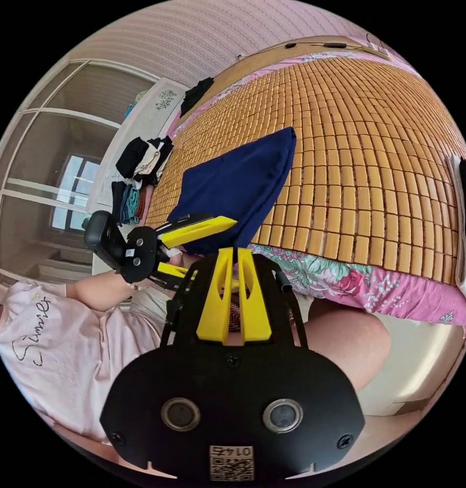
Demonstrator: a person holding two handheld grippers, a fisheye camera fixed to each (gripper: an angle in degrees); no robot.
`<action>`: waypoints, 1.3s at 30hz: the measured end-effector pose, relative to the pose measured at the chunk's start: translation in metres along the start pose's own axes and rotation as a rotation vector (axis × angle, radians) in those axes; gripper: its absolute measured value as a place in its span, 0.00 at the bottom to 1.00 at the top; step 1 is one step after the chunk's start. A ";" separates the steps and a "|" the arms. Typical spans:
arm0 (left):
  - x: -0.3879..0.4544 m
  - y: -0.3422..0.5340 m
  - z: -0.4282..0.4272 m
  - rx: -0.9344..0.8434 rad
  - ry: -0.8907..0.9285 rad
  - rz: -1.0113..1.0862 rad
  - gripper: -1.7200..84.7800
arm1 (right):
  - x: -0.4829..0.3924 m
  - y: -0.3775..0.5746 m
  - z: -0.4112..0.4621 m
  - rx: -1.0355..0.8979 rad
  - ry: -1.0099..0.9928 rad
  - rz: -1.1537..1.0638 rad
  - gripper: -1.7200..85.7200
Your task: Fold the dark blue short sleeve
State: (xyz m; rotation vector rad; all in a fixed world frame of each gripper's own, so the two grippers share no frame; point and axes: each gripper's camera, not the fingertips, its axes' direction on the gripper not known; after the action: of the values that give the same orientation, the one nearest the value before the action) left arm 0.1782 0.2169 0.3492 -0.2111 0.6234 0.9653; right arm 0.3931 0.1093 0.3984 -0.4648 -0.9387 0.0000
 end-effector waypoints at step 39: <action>-0.061 -0.004 -0.074 0.322 0.286 -0.100 0.02 | 0.101 0.013 -0.211 0.467 -0.043 0.249 0.04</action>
State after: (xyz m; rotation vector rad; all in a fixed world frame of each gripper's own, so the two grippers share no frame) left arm 0.1265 0.1396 0.3248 -0.0922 1.0111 0.7314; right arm 0.6197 0.0597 0.3664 -0.1448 -0.8838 0.4483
